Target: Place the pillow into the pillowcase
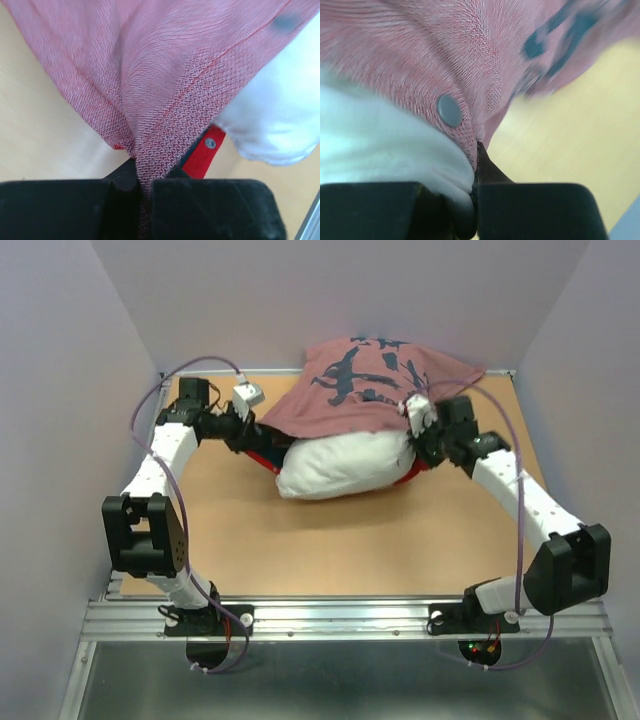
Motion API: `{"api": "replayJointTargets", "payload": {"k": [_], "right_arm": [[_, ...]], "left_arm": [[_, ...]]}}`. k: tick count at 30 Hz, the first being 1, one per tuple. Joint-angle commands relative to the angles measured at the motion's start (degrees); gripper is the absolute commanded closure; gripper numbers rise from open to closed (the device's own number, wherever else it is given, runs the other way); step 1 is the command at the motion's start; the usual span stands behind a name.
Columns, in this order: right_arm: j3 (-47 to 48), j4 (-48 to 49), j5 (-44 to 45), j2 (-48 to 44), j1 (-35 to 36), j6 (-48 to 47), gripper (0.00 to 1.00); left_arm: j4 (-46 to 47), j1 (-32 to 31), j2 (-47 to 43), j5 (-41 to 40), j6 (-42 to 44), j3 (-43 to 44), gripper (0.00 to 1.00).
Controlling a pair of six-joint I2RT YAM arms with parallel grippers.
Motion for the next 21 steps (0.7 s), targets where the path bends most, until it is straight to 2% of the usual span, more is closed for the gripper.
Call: {"api": "replayJointTargets", "payload": {"k": [1,2,3,4,5,7,8,11,15,18,19,21], "right_arm": [[28.45,0.10,-7.43,-2.94,-1.24,7.11,1.00],[32.59,-0.69,-8.04,-1.37,-1.24,7.91,0.99],[36.38,-0.78,-8.31,-0.74,-1.24,8.52,1.00],[44.33,-0.70,-8.84,0.92,-1.24,8.70,0.99],[48.07,-0.70,-8.84,1.89,-1.24,9.49,1.00],[56.68,-0.70,-8.40,4.52,-1.24,10.72,0.99],[64.11,-0.70,-8.31,7.06,-1.24,12.73,0.99],[65.78,-0.52,-13.14,8.49,-1.15,12.75,0.99],[64.72,-0.70,-15.42,10.69,-1.15,18.45,0.99],[58.67,-0.52,-20.61,11.57,-1.15,21.97,1.00],[56.82,-0.43,-20.44,13.13,-1.06,22.41,0.99],[54.09,-0.17,-18.08,16.12,-1.06,24.51,1.00]], "left_arm": [[2.66,0.97,-3.66,14.07,-14.56,14.81,1.00],[10.86,0.88,-5.23,15.31,-25.75,16.93,1.00],[17.12,0.88,-6.55,16.10,-32.91,19.30,1.00],[30.84,0.88,-9.69,14.81,-38.90,19.50,1.00],[37.59,0.88,-11.29,13.14,-48.96,19.50,1.00],[46.59,0.79,-13.84,5.79,-55.45,20.46,1.00],[50.63,0.45,-14.72,4.00,-58.53,22.55,1.00],[50.67,-0.08,-13.59,0.65,-62.67,24.33,1.00],[50.67,-0.09,-13.85,-0.76,-67.43,24.51,1.00],[50.85,-0.79,-16.84,-5.93,-68.84,19.69,1.00],[49.89,-1.05,-17.97,-10.91,-68.67,17.93,1.00],[42.29,-1.58,-17.55,-16.65,-67.70,15.64,1.00]]}}
